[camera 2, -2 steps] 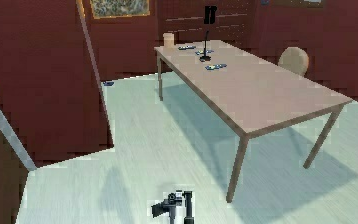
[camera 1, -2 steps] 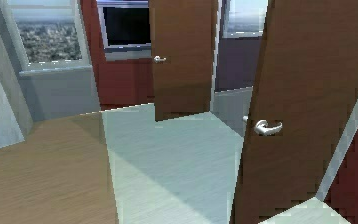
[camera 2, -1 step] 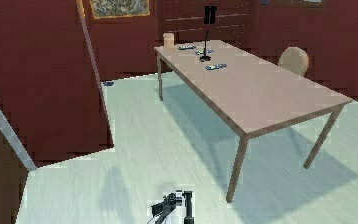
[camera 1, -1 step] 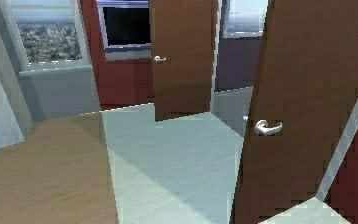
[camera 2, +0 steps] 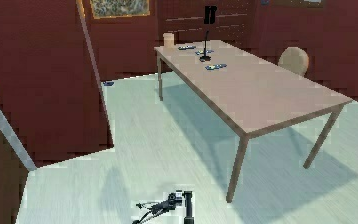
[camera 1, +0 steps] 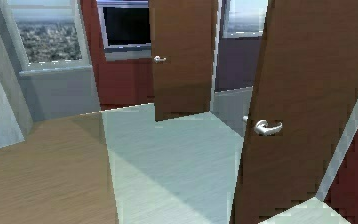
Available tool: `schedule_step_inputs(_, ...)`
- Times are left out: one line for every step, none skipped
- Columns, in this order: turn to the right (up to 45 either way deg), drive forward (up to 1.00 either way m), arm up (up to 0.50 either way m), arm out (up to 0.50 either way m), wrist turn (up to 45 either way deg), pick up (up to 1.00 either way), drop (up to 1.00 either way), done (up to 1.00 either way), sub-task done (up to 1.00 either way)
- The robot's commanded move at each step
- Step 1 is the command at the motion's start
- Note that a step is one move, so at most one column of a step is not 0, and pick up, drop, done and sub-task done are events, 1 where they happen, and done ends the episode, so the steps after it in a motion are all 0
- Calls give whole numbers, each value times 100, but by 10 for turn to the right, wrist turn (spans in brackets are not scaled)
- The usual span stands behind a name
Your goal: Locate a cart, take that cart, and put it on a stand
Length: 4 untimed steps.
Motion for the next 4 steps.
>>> schedule_step_inputs(0, 0, 0, 0, 390, 0, 0, 0, 0)
schedule_step_inputs(0, 0, -30, 0, 0, 0, 0, 0, 0)
schedule_step_inputs(0, 0, 0, 0, 0, 100, 0, 0, 0)
schedule_step_inputs(0, 0, 10, 0, 0, 0, 0, 0, 0)
